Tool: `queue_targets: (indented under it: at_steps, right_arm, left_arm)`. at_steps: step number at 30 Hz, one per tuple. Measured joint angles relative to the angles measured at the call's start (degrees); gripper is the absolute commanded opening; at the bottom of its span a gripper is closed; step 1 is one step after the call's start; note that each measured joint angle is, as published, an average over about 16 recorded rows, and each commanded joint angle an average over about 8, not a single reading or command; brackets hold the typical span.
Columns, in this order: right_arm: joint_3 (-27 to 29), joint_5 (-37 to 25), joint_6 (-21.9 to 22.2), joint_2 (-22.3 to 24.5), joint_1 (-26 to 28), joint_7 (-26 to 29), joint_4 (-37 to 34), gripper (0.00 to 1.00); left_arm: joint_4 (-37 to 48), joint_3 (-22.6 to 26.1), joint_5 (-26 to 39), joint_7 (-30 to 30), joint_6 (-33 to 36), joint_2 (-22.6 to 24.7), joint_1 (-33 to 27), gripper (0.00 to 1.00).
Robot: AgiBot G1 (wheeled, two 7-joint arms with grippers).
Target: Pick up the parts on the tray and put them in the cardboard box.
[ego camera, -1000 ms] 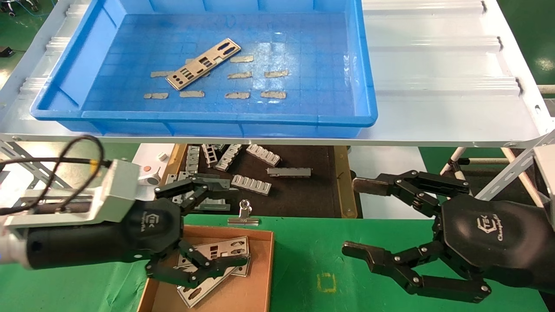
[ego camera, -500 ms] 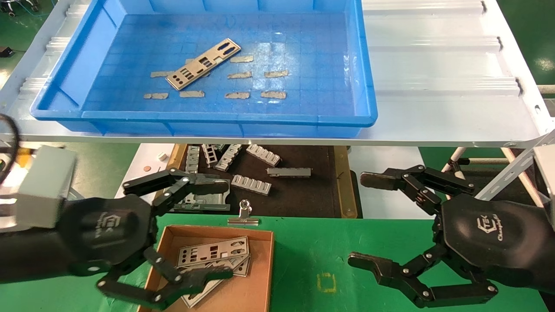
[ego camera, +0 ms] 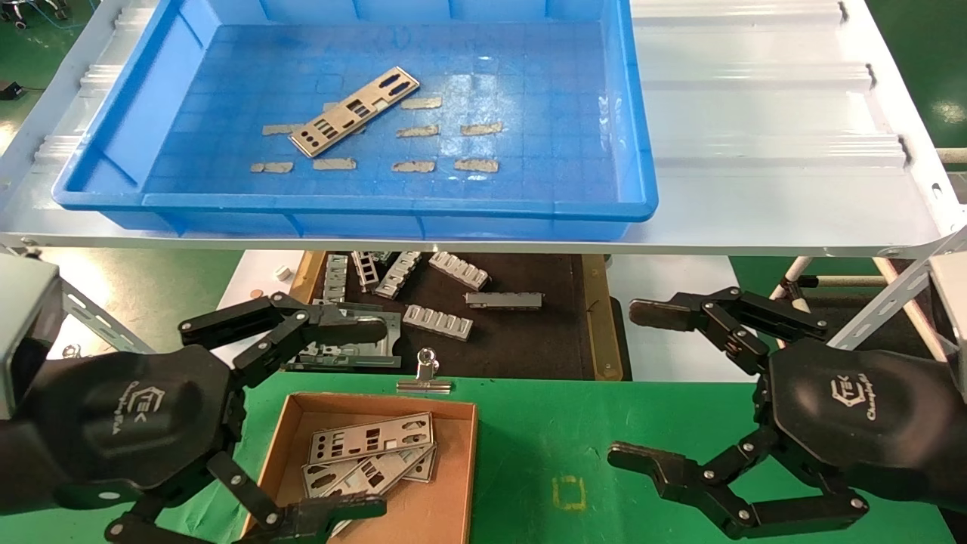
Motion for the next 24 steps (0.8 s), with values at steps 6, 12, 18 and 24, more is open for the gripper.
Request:
queue_targets:
  at_steps: [6,12,18,24]
  right_arm:
    - [0.0,0.0,0.0,0.0,0.0,0.0,0.0,1.0]
    - [0.0,0.0,0.0,0.0,0.0,0.0,0.0,1.0]
    - [0.0,0.0,0.0,0.0,0.0,0.0,0.0,1.0]
    - [0.0,0.0,0.0,0.0,0.0,0.0,0.0,1.0]
  left_arm:
    - [0.3,0.3,0.2,0.2,-0.1,0.1,-0.2,1.0]
    - [0.6,0.6,0.4,0.3,-0.2,0.3,-0.3,1.0]
    - [0.8,0.8,0.5,0.4,-0.3,0.3,-0.4,1.0]
    - [0.9,0.9,0.6,0.4,-0.3,0.4,-0.5,1.0]
